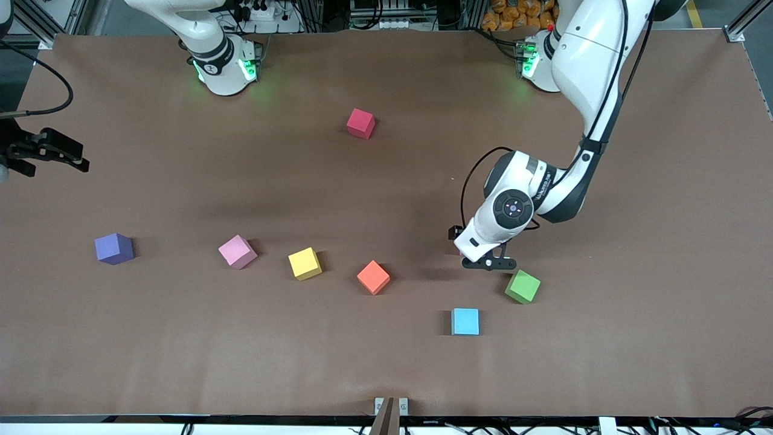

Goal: Arrange blocks into number 1
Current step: 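Lower the left gripper and grasp the light pink cube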

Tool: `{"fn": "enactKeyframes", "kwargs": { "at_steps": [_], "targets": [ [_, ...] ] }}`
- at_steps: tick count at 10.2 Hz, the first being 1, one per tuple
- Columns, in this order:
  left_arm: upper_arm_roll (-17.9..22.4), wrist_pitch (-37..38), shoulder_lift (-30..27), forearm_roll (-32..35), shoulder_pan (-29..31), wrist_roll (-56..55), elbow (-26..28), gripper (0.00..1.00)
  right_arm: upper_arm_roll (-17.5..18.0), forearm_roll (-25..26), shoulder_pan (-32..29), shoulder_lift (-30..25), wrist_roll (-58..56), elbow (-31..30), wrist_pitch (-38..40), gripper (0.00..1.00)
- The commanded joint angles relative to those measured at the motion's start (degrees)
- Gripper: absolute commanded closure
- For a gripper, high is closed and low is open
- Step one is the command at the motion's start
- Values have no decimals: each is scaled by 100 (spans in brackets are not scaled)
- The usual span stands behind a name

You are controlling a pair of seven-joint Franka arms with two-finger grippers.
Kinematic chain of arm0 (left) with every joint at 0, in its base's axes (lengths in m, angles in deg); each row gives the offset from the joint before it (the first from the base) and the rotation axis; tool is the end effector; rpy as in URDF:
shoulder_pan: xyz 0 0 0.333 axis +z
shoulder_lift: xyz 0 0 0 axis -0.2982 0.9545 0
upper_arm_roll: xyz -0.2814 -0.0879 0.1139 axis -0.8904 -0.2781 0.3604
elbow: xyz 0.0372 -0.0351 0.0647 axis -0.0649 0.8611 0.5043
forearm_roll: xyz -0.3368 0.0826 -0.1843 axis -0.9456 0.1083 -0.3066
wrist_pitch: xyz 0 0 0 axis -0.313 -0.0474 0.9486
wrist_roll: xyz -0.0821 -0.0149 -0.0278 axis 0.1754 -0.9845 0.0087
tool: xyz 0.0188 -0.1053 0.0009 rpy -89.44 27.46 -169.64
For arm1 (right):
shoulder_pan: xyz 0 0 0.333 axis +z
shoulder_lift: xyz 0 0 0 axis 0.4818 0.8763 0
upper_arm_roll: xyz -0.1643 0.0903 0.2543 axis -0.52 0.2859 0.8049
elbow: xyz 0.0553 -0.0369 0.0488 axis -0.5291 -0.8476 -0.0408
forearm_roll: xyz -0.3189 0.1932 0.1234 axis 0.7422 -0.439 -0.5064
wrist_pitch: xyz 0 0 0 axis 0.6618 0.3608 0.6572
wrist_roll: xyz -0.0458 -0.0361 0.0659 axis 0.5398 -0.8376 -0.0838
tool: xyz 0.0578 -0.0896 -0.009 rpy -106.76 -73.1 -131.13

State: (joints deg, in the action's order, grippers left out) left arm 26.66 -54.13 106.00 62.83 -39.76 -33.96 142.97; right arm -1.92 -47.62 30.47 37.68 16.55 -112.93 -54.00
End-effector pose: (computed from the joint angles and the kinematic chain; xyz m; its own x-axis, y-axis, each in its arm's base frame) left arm 0.5861 -0.3107 0.2100 0.9910 -0.0450 -0.1260 -0.0440 -0.9990 0.0106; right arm 0.5592 -0.0390 0.6141 0.9970 0.0750 -0.0187 0.0748 -0.9971 -0.0124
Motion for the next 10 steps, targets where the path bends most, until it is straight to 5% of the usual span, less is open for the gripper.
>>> {"fn": "enactKeyframes", "kwargs": {
  "at_steps": [1,2,3,4,10],
  "targets": [
    [18,-69,189,141,-114,-159,-100,0,-73,58,79,-40,-55,7,35,0],
    [18,-103,198,141,-114,-167,-100,0,-73,58,88,-40,-55,7,35,0],
    [18,-182,233,141,-114,-185,-100,16,-73,58,79,-40,-55,7,35,0],
    [9,-183,234,150,-114,-255,-100,96,-73,50,79,-40,-55,7,35,0],
    [0,-52,-56,238,-1140,-1166,-275,100,-73,50,71,-40,-55,-2,44,0]
  ]
}}
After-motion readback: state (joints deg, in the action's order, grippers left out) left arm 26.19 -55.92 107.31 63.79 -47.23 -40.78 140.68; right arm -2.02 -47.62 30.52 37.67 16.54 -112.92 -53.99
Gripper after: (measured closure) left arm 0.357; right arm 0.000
